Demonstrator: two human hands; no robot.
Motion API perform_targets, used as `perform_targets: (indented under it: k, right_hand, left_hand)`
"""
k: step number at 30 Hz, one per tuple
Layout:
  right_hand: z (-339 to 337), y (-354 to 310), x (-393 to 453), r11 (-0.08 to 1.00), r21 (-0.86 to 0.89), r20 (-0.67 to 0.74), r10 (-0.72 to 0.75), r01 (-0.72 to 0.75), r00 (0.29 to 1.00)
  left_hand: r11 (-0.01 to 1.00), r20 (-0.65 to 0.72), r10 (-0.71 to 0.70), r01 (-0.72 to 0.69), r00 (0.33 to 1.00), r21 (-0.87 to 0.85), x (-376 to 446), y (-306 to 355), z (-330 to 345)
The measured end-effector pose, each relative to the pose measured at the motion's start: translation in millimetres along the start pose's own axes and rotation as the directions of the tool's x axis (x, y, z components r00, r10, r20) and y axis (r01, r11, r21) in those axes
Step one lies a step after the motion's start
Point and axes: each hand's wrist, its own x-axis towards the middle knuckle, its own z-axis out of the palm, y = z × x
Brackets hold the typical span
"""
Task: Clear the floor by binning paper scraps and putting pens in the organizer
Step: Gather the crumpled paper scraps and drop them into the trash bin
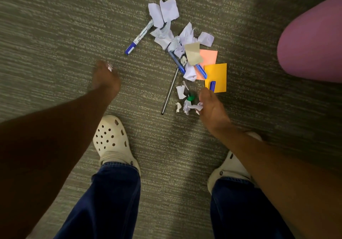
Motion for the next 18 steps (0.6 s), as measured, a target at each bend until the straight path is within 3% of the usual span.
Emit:
perform_targets:
  k: [2, 5, 8, 10, 11, 15, 18]
  right_hand:
    - [0.0, -2.0, -11.5, 0.997, 0.074, 0.053, -0.009, 0.005, 0.999]
    - [8.7, -11.6, -18.0, 0.997, 0.068, 0.249, -0.040, 0.023, 0.968]
    - [25.1, -17.6, -10.9, 0.997, -0.081, 0.373, 0.026, 0.004, 0.927]
    - [33.6, -18.3, -3.7, 0.994, -0.100, 0.363, 0.075, -0.041, 0.929]
    - [36.6, -17.7, -0.4, 0.996, -0.077, 0.344, 0.077, -0.054, 0.936]
    - [37.7, -13.7, 5.7, 0.999, 0.013, 0.301, 0.039, -0.045, 0.953]
    - [30.8, -9.4, 0.2, 0.995, -0.097, 0.353, 0.031, 0.004, 0.935]
  left_hand:
    - [0.997, -0.011, 0.079, -0.079, 0.997, 0.023, -21.6, -0.7, 0.1]
    - [0.961, 0.071, 0.275, -0.272, 0.959, -0.050, -68.2, 6.8, 8.6]
    - [0.861, 0.303, 0.507, -0.492, 0.807, -0.132, -115.4, 23.2, 26.1]
    - [0.794, 0.397, 0.587, -0.596, 0.705, -0.116, -135.3, 37.6, 40.6]
    - [0.779, 0.404, 0.602, -0.618, 0.689, -0.107, -141.3, 45.2, 48.1]
    - [0.847, 0.331, 0.523, -0.521, 0.786, -0.101, -148.9, 76.4, 67.7]
    - [0.906, 0.257, 0.423, -0.413, 0.869, -0.096, -146.8, 94.6, 74.9]
